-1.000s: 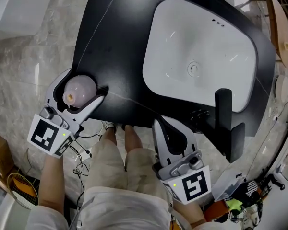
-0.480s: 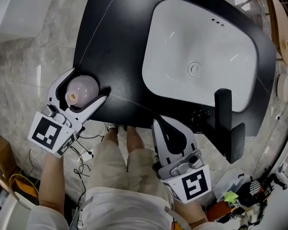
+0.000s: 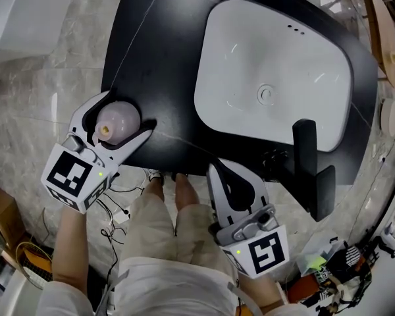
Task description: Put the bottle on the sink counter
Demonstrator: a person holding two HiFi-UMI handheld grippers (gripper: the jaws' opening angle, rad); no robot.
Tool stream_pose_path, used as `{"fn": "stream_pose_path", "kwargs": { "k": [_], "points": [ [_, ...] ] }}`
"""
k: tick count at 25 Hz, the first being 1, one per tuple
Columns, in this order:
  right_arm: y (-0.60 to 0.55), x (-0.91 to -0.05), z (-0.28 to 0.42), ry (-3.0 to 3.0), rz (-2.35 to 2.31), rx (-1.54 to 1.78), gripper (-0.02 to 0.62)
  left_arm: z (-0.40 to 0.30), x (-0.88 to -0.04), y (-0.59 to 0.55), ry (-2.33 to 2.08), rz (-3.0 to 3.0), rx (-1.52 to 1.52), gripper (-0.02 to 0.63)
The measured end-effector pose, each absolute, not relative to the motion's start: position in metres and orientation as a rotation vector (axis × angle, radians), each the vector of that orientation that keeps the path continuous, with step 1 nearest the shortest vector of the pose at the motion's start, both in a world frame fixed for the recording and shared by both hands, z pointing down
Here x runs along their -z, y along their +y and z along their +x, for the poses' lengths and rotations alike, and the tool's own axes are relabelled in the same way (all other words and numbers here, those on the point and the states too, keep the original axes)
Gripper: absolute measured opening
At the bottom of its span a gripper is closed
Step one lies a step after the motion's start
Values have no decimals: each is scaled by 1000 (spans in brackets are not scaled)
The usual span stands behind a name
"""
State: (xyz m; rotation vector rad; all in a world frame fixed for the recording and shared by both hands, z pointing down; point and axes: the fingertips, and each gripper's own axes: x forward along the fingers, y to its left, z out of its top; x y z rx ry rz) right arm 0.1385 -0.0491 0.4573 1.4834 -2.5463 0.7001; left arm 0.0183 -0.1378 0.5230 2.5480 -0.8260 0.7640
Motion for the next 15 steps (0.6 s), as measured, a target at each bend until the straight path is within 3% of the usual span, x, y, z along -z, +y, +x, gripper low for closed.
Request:
{"fn": "stream_pose_path", "kwargs": {
  "k": [15],
  "points": [
    [-40, -441, 131, -2530, 1524, -656, 11, 6, -506, -134, -807, 2486, -520, 469]
  ]
}}
